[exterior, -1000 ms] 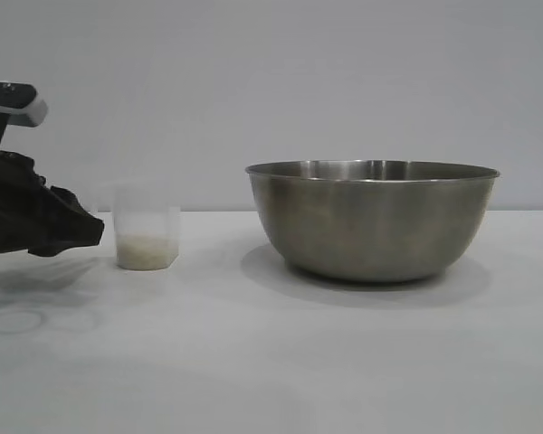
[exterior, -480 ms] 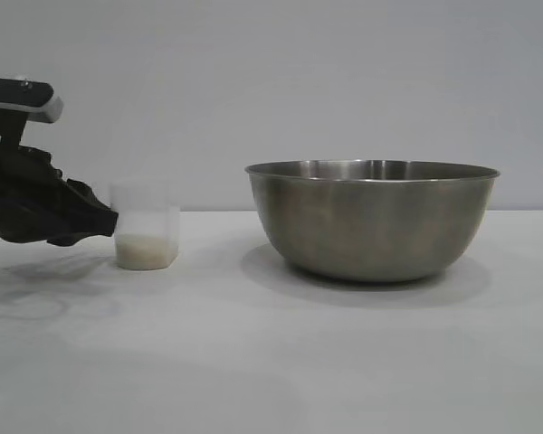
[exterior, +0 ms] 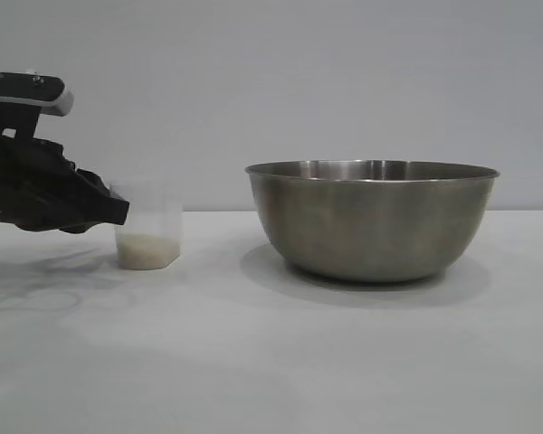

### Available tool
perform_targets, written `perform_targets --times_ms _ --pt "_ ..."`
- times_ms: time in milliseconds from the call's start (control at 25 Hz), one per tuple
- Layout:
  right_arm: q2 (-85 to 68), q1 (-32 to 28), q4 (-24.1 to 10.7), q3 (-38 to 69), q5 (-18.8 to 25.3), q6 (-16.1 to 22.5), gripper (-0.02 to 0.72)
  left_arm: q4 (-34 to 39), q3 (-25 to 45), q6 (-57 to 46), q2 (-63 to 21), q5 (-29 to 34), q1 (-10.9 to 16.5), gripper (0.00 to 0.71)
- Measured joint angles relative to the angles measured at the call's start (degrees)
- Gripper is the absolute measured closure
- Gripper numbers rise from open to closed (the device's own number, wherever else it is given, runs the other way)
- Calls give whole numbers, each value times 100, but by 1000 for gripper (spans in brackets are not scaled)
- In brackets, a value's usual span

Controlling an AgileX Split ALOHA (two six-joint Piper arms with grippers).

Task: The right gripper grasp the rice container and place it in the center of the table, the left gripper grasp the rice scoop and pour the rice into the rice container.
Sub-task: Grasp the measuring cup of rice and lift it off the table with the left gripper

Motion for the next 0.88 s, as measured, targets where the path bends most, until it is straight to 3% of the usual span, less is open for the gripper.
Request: perform_targets --times_ms 880 --pt "0 0 0 0 0 0 239 534 -200 419 -681 32 0 710"
